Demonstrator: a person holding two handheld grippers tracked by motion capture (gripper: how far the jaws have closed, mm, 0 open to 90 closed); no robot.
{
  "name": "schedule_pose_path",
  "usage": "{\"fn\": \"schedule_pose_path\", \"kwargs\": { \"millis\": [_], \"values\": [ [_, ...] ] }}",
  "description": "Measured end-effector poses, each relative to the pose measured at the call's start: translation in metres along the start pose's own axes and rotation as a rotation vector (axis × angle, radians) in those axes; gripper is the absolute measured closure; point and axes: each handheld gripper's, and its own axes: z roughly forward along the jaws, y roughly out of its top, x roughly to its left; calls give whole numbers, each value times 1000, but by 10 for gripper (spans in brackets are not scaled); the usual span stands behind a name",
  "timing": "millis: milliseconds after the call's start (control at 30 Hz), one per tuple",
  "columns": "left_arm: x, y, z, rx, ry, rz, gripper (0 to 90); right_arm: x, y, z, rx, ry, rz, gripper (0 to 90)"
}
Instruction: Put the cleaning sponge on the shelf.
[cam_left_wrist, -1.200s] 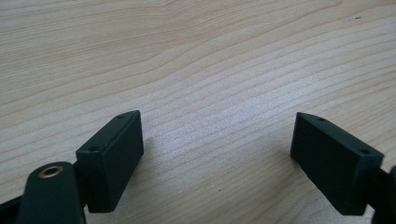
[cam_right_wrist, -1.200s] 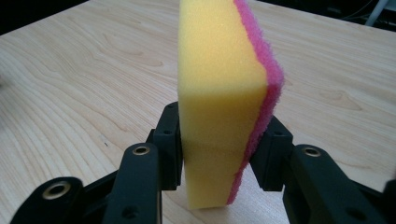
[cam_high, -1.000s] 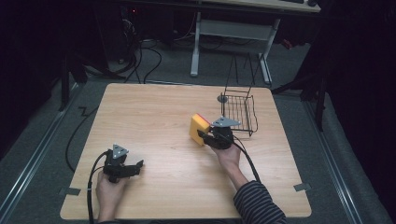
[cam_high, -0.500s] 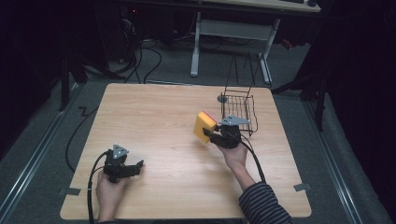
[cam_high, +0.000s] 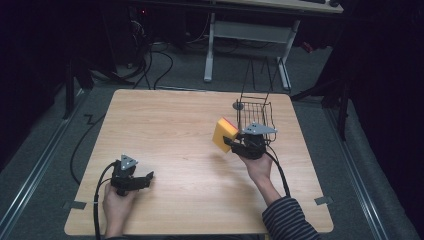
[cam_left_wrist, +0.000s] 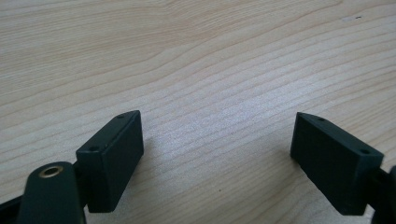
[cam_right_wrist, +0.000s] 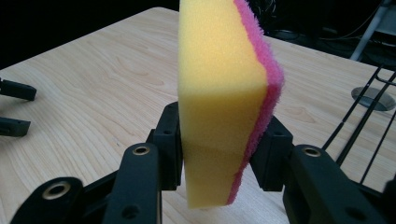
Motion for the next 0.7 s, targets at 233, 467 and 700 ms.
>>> {"fn": "schedule_pose_path", "kwargs": {
  "millis": [233, 467, 700],
  "values": [
    [0, 0, 0, 1, -1, 0, 178, -7, 2, -14, -21, -8, 6, 609],
    [0, 0, 0, -1, 2, -1, 179, -18, 2, -28, -36, -42, 17, 610],
    [0, 0, 0, 1, 0, -1, 179, -29, 1, -40, -48, -73, 34, 610]
  ]
}}
